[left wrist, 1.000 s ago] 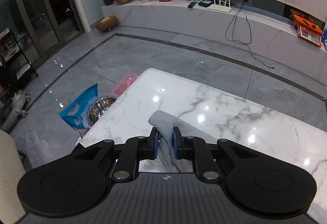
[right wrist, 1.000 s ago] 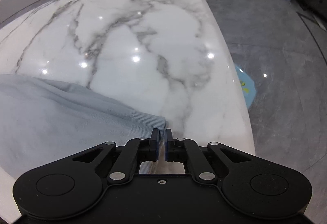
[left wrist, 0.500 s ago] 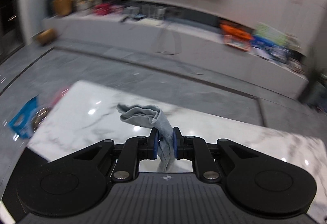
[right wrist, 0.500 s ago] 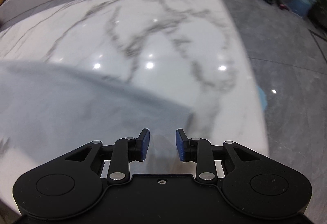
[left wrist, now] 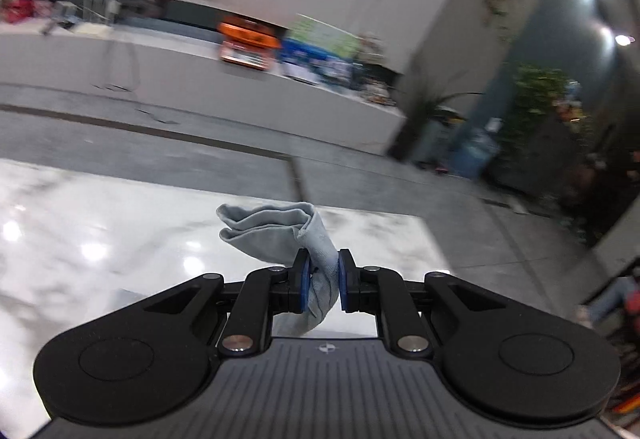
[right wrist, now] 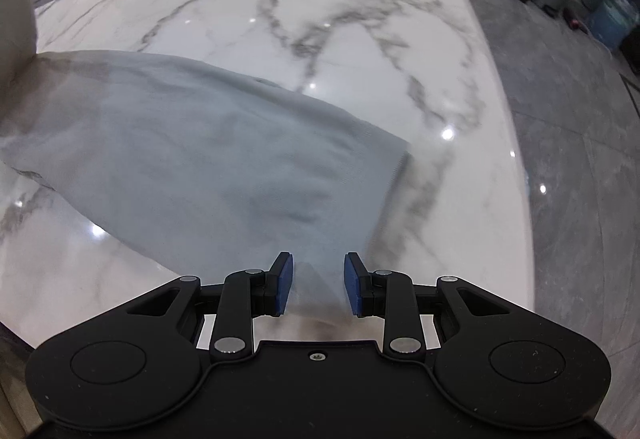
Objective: Fold clothes
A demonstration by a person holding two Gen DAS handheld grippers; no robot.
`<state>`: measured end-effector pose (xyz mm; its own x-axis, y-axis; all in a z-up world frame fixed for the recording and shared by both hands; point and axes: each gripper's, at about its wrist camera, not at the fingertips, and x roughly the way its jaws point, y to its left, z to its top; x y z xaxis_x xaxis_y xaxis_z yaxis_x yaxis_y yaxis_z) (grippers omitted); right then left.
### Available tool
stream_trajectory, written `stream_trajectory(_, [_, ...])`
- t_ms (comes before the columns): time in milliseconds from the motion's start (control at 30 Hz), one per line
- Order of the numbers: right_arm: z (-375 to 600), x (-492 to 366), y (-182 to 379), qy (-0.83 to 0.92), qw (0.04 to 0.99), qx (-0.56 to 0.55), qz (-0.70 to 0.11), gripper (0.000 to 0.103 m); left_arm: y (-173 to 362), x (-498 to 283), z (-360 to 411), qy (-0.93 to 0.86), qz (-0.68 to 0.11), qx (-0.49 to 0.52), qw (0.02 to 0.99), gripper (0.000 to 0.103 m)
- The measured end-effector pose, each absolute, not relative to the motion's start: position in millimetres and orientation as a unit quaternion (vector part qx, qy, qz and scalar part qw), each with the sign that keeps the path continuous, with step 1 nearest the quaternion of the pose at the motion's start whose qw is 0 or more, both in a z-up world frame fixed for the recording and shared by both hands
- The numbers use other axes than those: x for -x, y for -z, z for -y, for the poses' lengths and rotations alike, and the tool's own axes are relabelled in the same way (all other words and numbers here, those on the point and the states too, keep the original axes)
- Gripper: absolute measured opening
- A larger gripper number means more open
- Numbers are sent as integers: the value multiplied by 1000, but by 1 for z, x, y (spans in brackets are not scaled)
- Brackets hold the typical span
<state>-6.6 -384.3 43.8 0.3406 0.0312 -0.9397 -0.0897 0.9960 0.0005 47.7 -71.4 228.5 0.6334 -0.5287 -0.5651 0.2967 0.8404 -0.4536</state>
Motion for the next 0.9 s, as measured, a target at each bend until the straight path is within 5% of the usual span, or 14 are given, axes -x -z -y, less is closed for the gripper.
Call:
stream_trajectory(267, [402, 19, -31, -71, 819, -16, -569, 27, -175, -52, 198, 325, -398, 146, 845, 13])
stream_trajectory(633, [416, 29, -23, -90, 820, -44, -564, 27, -83, -63, 231, 365, -475, 114, 792, 14])
stream_trajectory(900, [418, 32, -27, -75, 821, -58, -563, 27, -16, -70, 255, 392, -527, 90, 748, 32])
